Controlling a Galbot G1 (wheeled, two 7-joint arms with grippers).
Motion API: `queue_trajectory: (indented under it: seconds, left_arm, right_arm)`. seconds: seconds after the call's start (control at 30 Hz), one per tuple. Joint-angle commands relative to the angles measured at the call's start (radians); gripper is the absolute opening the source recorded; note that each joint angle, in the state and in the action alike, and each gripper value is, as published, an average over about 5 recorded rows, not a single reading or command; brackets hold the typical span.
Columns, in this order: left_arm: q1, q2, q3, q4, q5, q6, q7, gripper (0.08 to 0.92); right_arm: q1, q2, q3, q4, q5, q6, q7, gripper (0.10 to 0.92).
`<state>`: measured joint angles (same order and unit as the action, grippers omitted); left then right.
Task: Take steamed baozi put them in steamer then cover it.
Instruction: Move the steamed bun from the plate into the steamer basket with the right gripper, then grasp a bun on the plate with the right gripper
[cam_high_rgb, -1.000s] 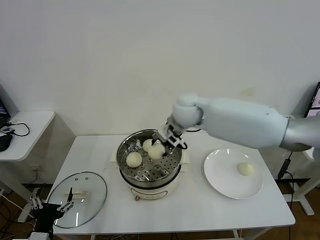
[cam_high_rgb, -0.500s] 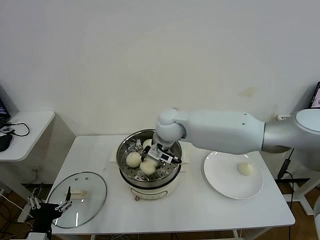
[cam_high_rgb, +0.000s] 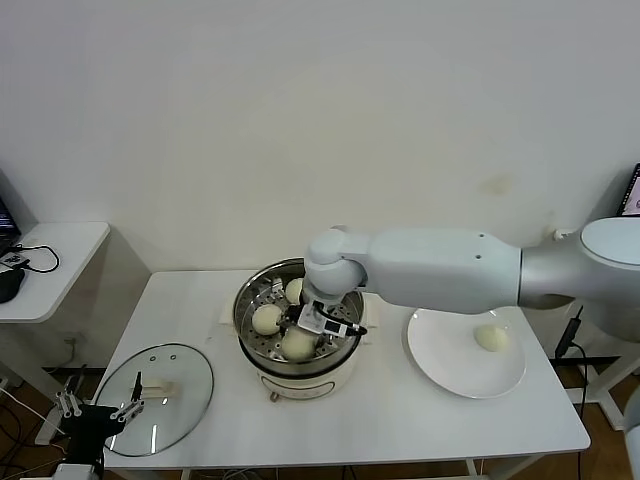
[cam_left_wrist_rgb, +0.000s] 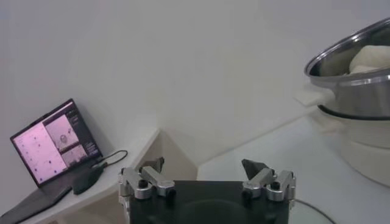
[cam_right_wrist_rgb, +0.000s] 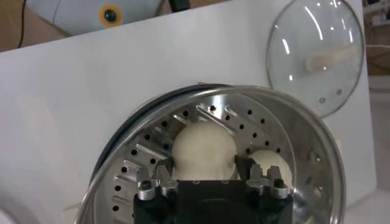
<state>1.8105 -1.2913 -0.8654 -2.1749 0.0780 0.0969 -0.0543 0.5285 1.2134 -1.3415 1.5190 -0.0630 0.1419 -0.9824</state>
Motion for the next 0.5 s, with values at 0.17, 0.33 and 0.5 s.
queue_trajectory:
  seconds: [0.17, 0.33, 0.5]
  left_arm:
    - [-0.003, 0.005, -0.002, -0.001, 0.0, 0.0, 0.001, 0.823]
    - [-0.002, 0.013, -0.011, 0.001, -0.002, 0.0, 0.001, 0.823]
    - [0.003, 0.025, -0.023, 0.002, -0.007, -0.003, 0.001, 0.823]
  right_arm:
    - [0.043, -0.038, 0.037, -0.01, 0.009, 0.013, -0.022, 0.821]
    - [0.062, -0.116, 0.121, -0.042, 0.076, -0.044, -0.054, 0.823]
    - [0.059, -0.263, 0.203, -0.035, 0.167, -0.205, -0.093, 0.823]
